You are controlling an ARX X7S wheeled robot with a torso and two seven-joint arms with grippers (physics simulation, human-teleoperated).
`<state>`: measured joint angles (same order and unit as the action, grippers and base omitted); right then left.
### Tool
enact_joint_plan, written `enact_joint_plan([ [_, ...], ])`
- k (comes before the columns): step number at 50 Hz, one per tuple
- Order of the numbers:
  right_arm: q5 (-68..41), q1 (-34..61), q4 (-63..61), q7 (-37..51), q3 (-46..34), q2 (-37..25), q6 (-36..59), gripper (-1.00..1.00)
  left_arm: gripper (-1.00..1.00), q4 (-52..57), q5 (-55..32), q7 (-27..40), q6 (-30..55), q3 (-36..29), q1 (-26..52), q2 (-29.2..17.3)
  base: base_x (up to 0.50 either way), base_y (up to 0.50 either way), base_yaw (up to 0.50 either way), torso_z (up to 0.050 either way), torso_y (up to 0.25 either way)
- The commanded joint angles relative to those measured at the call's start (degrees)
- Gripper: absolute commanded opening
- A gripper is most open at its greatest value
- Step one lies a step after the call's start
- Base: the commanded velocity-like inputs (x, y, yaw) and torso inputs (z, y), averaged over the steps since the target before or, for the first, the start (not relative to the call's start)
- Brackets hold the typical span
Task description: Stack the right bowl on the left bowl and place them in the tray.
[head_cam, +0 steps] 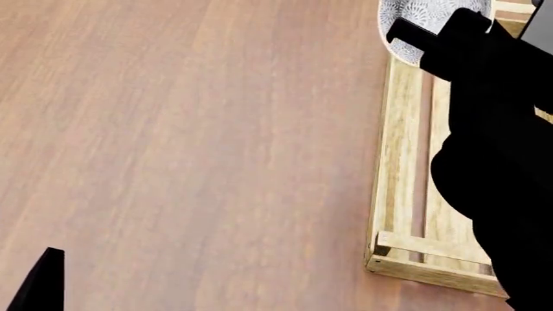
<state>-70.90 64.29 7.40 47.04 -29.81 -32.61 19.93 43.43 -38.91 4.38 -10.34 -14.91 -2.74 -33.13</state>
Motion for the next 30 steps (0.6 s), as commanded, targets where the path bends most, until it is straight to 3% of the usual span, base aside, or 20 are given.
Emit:
enact_joint_plan([
  [1,0.6,2.6,7.1,1.0,1.8,3.1,-0.3,-1.00,1.00,0.2,-0.6,0.3,-0.2,0.3,0.0,-0.3,0.00,0.00,0.00,0.000,0.000],
  [30,-2.5,5.5,20.9,7.9,7.1,7.7,-3.1,-1.00,1.00,-0.6,-0.8,0.1,-0.6,-0.2,0.1,-0.2,0.00,0.00,0.00,0.000,0.001],
])
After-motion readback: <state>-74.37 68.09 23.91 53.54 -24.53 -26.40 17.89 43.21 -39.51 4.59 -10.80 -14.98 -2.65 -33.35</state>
